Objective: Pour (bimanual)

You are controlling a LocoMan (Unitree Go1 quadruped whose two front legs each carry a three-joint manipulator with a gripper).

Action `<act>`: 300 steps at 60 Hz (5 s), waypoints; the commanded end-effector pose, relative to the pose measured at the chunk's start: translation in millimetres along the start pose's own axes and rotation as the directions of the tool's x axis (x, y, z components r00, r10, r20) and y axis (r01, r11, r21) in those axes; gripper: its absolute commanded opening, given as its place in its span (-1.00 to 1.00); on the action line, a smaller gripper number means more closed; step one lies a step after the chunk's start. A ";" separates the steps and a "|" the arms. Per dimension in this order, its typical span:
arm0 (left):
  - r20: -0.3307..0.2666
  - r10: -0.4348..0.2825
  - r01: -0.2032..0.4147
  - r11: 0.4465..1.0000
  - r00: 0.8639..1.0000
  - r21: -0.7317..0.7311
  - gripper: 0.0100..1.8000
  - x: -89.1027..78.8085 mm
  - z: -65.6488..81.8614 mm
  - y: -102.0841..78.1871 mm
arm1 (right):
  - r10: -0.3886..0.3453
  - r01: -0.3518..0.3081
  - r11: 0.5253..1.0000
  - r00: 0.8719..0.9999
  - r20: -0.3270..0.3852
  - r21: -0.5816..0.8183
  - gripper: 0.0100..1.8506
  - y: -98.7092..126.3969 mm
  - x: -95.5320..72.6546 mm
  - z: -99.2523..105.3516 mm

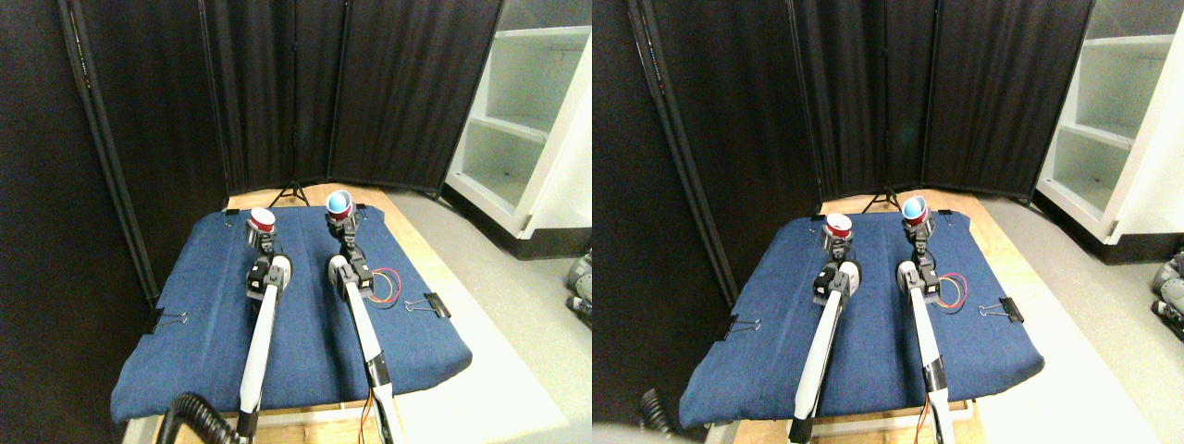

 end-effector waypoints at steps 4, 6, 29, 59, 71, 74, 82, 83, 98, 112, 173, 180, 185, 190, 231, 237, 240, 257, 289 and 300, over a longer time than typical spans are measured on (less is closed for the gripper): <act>-0.015 -0.050 0.049 0.997 0.999 -0.052 -1.00 -3.8 -2.6 -13.6 | 0.064 -0.064 0.998 0.998 0.000 0.006 -1.00 23.3 1.0 2.8; -0.013 -0.049 0.048 0.997 0.999 -0.056 -1.00 -4.0 -4.2 -13.7 | 0.064 -0.064 0.998 0.998 -0.002 0.006 -1.00 25.9 2.7 3.4; -0.041 -0.041 0.039 0.998 0.998 -0.055 -1.00 -10.7 -16.7 -24.7 | 0.114 -0.115 0.992 0.993 -0.029 -0.049 -1.00 50.8 13.7 6.2; -0.088 -0.026 0.025 1.000 0.996 -0.015 -1.00 -8.3 -31.8 -46.8 | 0.132 -0.143 0.970 0.989 -0.064 -0.197 -1.00 63.0 18.9 1.0; -0.114 -0.021 0.021 1.000 0.993 -0.001 -1.00 -8.3 -36.4 -52.2 | 0.140 -0.156 0.944 0.987 -0.078 -0.291 -1.00 67.3 17.6 -0.5; -0.113 -0.018 0.018 1.000 0.993 -0.003 -1.00 -9.9 -37.9 -52.6 | 0.147 -0.168 0.934 0.985 -0.092 -0.316 -1.00 68.4 18.1 0.0; -0.120 -0.015 0.015 1.000 0.993 -0.004 -1.00 -13.1 -43.1 -52.6 | 0.149 -0.176 0.928 0.983 -0.105 -0.328 -1.00 71.0 19.3 1.8; -0.120 -0.014 0.013 1.000 0.993 -0.005 -1.00 -13.2 -43.9 -52.4 | 0.146 -0.173 0.927 0.984 -0.104 -0.331 -1.00 71.7 18.8 1.9; -0.125 0.002 -0.003 1.000 0.992 -0.010 -1.00 -17.3 -46.1 -47.9 | 0.159 -0.202 0.887 0.978 -0.135 -0.415 -1.00 78.6 18.3 11.3; -0.140 0.006 -0.008 1.000 0.990 -0.019 -1.00 -19.9 -48.3 -46.5 | 0.147 -0.219 0.867 0.971 -0.190 -0.447 -1.00 79.9 19.1 10.9; -0.259 -0.020 0.014 1.000 0.966 -0.023 -1.00 -20.4 -55.3 -78.7 | 0.122 -0.195 0.891 0.973 -0.197 -0.410 -1.00 75.2 22.3 -11.8; -0.259 -0.017 0.012 1.000 0.966 -0.021 -1.00 -19.8 -54.0 -78.2 | 0.125 -0.198 0.889 0.972 -0.197 -0.413 -1.00 75.6 24.1 -9.1; -0.266 -0.009 0.004 1.000 0.964 -0.017 -1.00 -19.7 -53.5 -76.3 | 0.119 -0.191 0.885 0.975 -0.189 -0.425 -1.00 76.5 24.3 -7.9; -0.266 -0.002 -0.002 1.000 0.964 -0.014 -1.00 -19.4 -53.7 -73.4 | 0.120 -0.193 0.882 0.974 -0.192 -0.430 -1.00 77.3 24.6 -7.0; -0.307 0.004 -0.012 1.000 0.952 -0.024 -1.00 -10.4 -48.0 -70.4 | 0.076 -0.195 0.819 0.969 -0.234 -0.539 -1.00 74.5 30.2 -19.8; -0.316 0.007 -0.013 1.000 0.949 -0.018 -1.00 -11.0 -46.9 -71.1 | 0.073 -0.198 0.815 0.968 -0.242 -0.545 -1.00 73.1 31.9 -22.1; -0.316 0.007 -0.014 1.000 0.949 -0.020 -1.00 -11.0 -46.8 -71.3 | 0.072 -0.202 0.800 0.967 -0.245 -0.565 -1.00 72.9 32.1 -22.8; -0.316 0.013 -0.023 0.999 0.949 -0.028 -1.00 -7.8 -45.8 -71.0 | 0.074 -0.210 0.746 0.969 -0.234 -0.632 -1.00 76.6 29.0 -28.5; -0.305 0.029 -0.040 0.999 0.952 -0.029 -1.00 -6.7 -48.4 -67.0 | 0.105 -0.239 0.609 0.969 -0.222 -0.756 -1.00 86.7 24.8 -31.2; -0.320 0.029 -0.044 0.998 0.947 -0.040 -1.00 -5.0 -47.6 -64.4 | 0.119 -0.255 0.597 0.966 -0.230 -0.761 -1.00 89.3 24.1 -32.6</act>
